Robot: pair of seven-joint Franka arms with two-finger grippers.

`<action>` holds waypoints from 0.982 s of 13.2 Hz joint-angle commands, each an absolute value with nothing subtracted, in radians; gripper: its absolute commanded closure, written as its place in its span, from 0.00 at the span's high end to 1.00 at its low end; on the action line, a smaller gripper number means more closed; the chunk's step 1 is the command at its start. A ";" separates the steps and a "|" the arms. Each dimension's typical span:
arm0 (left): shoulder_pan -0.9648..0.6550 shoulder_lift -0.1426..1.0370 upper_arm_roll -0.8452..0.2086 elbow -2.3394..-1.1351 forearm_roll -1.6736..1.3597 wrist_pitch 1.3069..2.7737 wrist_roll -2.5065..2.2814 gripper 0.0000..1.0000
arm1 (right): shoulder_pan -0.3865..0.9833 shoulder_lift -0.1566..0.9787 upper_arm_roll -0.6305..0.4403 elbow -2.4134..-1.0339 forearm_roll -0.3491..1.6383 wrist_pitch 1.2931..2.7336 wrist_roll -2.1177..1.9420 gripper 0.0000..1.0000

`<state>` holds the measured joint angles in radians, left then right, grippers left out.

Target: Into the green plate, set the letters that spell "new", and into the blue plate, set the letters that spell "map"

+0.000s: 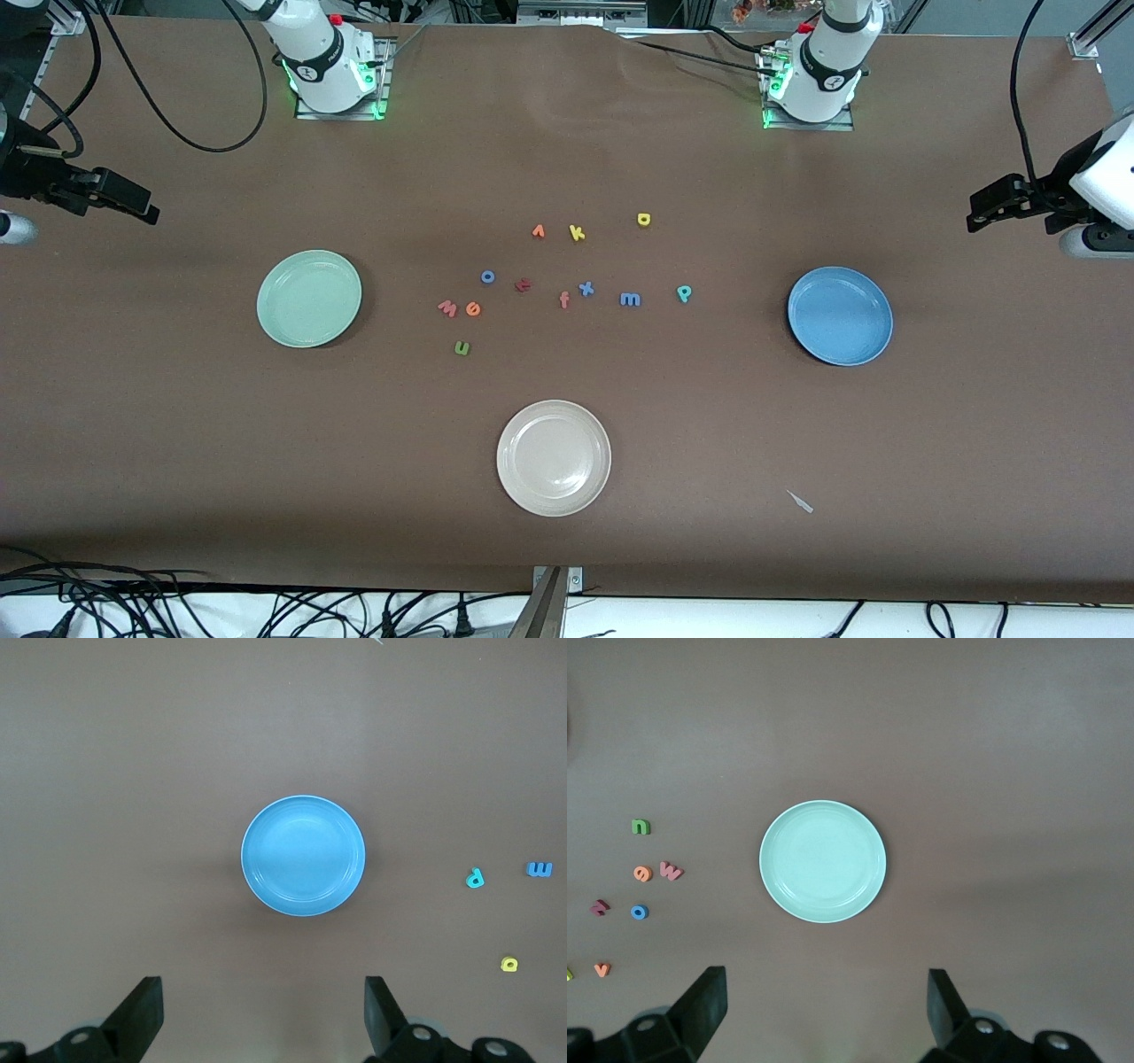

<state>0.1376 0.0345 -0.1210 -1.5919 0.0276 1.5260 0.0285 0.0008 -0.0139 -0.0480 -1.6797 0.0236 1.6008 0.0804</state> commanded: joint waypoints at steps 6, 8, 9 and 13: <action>0.137 0.023 -0.118 -1.603 0.008 1.534 0.054 1.00 | 0.002 -0.034 -0.044 -1.690 0.038 1.595 0.083 1.00; 0.137 0.023 -0.118 -1.603 0.008 1.534 0.054 1.00 | 0.002 -0.034 -0.040 -1.690 0.038 1.597 0.084 1.00; 0.135 0.023 -0.118 -1.603 0.008 1.534 0.054 1.00 | -0.002 -0.034 -0.034 -1.690 0.038 1.597 0.083 1.00; 0.137 0.023 -0.118 -1.603 0.008 1.535 0.054 1.00 | -0.002 -0.035 -0.034 -1.690 0.038 1.597 0.083 1.00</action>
